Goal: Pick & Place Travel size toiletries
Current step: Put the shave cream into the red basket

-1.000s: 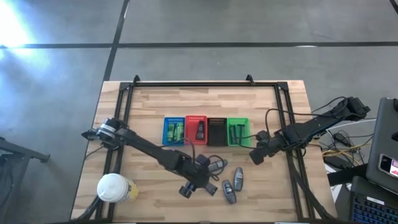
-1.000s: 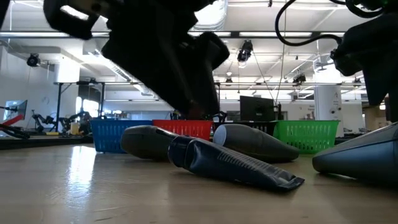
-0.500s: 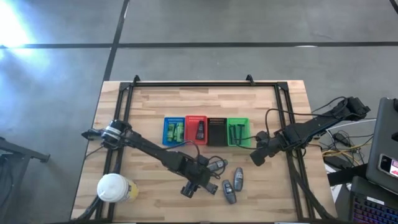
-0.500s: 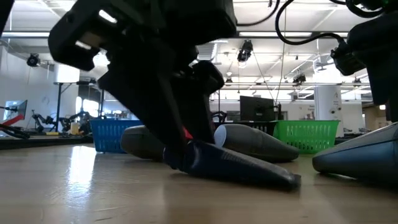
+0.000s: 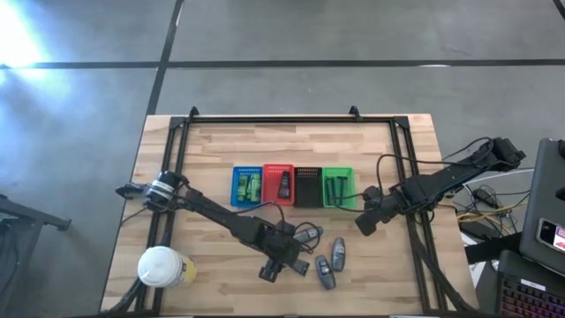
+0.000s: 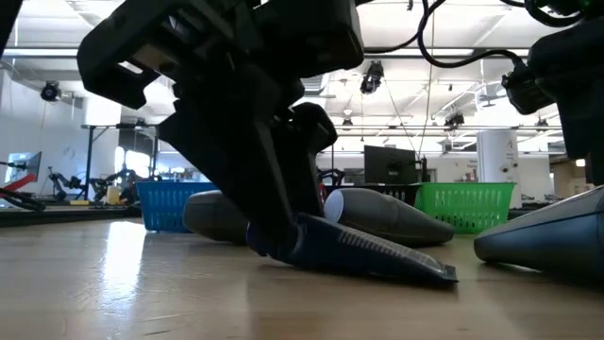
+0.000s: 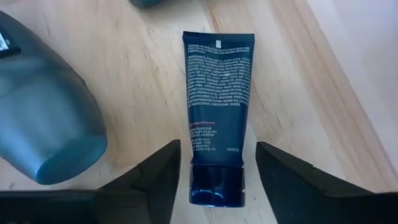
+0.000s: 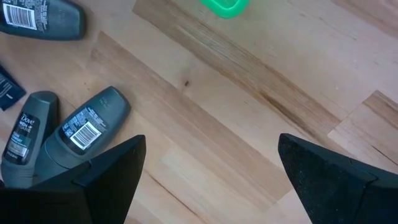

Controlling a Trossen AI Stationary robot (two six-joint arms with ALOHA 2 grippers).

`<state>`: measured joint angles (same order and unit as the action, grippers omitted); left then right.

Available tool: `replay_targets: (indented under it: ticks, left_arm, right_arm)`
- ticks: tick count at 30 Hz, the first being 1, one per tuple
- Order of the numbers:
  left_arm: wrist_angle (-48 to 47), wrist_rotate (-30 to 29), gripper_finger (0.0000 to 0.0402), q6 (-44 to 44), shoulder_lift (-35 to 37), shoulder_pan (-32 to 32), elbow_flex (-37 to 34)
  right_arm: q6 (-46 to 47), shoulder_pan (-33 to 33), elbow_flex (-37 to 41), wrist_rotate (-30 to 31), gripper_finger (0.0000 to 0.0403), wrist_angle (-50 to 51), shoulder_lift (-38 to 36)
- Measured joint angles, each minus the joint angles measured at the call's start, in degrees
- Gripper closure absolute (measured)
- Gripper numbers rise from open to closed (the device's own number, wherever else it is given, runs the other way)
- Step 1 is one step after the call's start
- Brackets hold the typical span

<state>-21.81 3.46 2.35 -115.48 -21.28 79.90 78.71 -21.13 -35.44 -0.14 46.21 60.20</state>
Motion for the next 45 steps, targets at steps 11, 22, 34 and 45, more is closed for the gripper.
replay_targets:
  ticks: [11,22,34,45]
  left_arm:
    - [-0.6,-0.5,0.0242,0.1,-0.2,0.0,-0.5]
    - [-1.3,-1.1,0.0206,1.1,-0.2,0.0,-0.5]
    - [-1.5,0.4,0.0275,6.2,0.1,0.0,-0.5]
    - [-10.7,-16.3,0.0275,42.8,11.9,-1.0,-0.5]
  right_arm:
    - [-0.5,0.0,0.0,0.1,0.0039,0.0,0.0]
    - [-0.9,0.0,0.7,0.1,0.0039,0.0,0.0]
    - [-0.9,0.0,1.0,0.2,0.0039,-0.1,0.0]
    - [-1.4,0.0,1.0,2.6,0.0039,-0.3,-0.2]
